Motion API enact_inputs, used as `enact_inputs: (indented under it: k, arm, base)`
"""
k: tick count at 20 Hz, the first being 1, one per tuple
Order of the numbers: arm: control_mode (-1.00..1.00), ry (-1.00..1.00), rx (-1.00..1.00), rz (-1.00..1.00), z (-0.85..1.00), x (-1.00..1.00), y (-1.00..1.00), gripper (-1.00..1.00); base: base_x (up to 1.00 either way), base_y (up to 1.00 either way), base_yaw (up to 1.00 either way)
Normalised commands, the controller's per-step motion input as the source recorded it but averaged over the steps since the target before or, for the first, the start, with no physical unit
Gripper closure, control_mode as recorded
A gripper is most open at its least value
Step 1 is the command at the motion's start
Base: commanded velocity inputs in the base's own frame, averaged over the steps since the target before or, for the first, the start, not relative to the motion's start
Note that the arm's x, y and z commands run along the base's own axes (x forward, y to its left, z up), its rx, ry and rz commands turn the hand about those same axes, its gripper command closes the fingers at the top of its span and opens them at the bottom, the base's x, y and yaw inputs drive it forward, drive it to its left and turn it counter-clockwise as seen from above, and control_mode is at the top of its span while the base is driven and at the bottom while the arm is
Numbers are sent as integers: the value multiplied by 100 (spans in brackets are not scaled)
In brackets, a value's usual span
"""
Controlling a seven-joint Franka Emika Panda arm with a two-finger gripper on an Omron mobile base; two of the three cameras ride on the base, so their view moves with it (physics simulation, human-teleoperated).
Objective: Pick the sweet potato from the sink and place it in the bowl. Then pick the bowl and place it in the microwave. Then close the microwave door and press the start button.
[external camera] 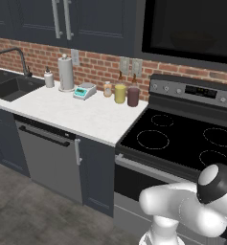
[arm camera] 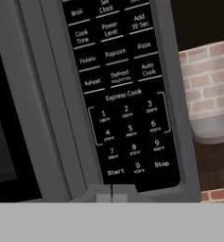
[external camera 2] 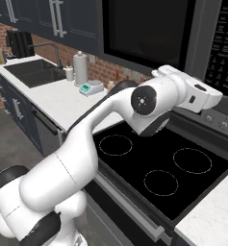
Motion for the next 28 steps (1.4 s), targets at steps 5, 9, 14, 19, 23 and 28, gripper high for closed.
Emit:
enact_inputs:
  k: [5,9,14,19,23,28]
  arm:
    - [-100,0,0,0,-4,24,-11,100]
    - [-100,0,0,0,-8,20,-9,100]
    - [-100,0,0,0,-4,21,-11,100]
    - [-100,0,0,0,-2,15,-15,100]
    - [-100,0,0,0,-3,12,-9,100]
    - [-100,0,0,0,-10,13,-5,100]
  base:
    - [0,0,0]
    - [0,0,0]
    - [0,0,0]
    - [0,0,0]
    - [0,0,0]
    - [0,0,0]
